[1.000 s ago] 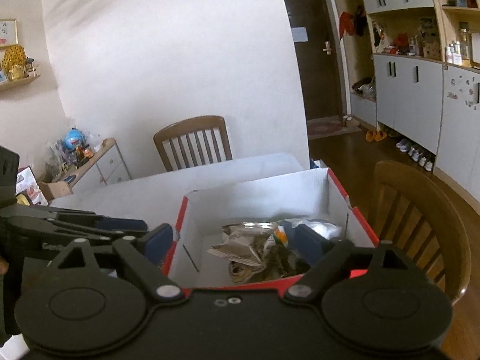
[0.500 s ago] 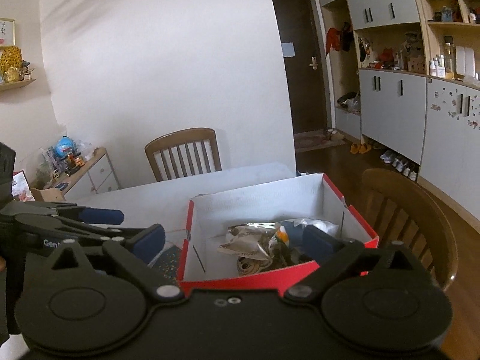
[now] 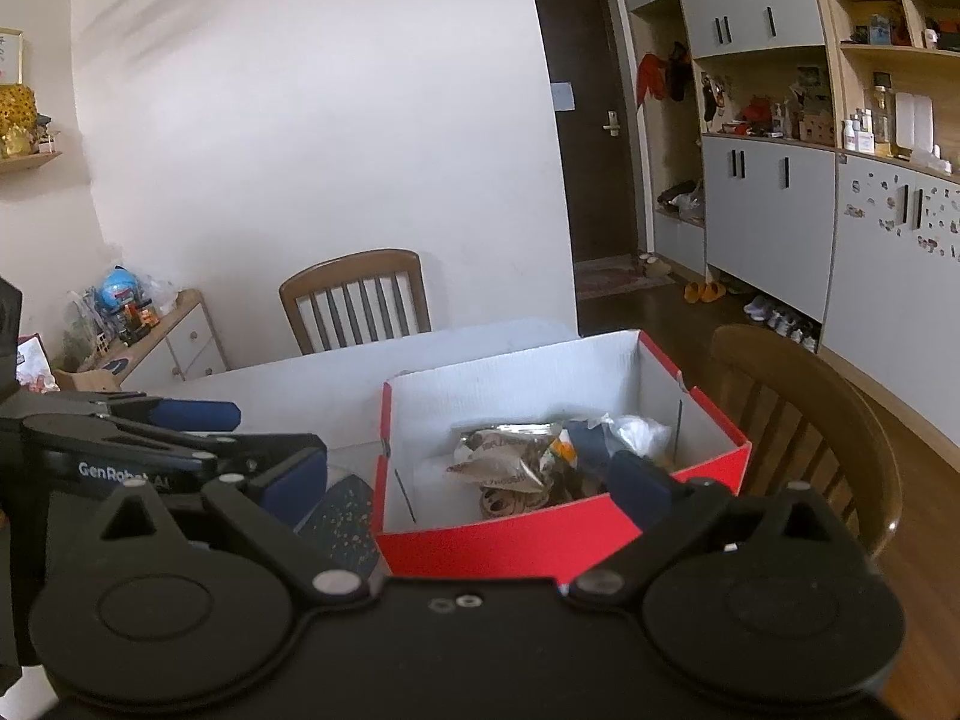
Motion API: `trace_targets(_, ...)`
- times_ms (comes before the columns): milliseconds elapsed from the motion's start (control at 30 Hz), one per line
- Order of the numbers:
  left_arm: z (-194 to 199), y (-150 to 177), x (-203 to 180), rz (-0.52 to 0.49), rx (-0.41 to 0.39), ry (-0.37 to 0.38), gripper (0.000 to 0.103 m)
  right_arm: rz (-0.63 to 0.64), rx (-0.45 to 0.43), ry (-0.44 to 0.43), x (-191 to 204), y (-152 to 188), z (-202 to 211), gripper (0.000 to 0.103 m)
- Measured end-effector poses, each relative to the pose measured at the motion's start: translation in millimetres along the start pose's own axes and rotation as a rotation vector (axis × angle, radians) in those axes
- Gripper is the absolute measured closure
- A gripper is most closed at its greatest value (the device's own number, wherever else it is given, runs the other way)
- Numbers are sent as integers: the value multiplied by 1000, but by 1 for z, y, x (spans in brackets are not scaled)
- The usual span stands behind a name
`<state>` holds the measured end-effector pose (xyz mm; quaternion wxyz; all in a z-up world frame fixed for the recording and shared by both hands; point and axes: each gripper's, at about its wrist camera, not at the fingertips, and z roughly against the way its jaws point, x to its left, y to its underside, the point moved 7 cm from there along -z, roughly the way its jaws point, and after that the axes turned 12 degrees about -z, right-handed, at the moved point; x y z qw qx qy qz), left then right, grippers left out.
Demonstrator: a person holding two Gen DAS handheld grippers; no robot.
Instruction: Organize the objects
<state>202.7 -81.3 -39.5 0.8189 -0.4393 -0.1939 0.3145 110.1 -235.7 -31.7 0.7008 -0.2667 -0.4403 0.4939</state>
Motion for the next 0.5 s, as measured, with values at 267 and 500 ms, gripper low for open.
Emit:
trace_targets(267,-1,7,3,-18,9,-26,0,-3,8,14,2,3,0,3)
trace_targets(500,-1,11,6,-22,13,-23,0,7,16,21,6,5,-2,3)
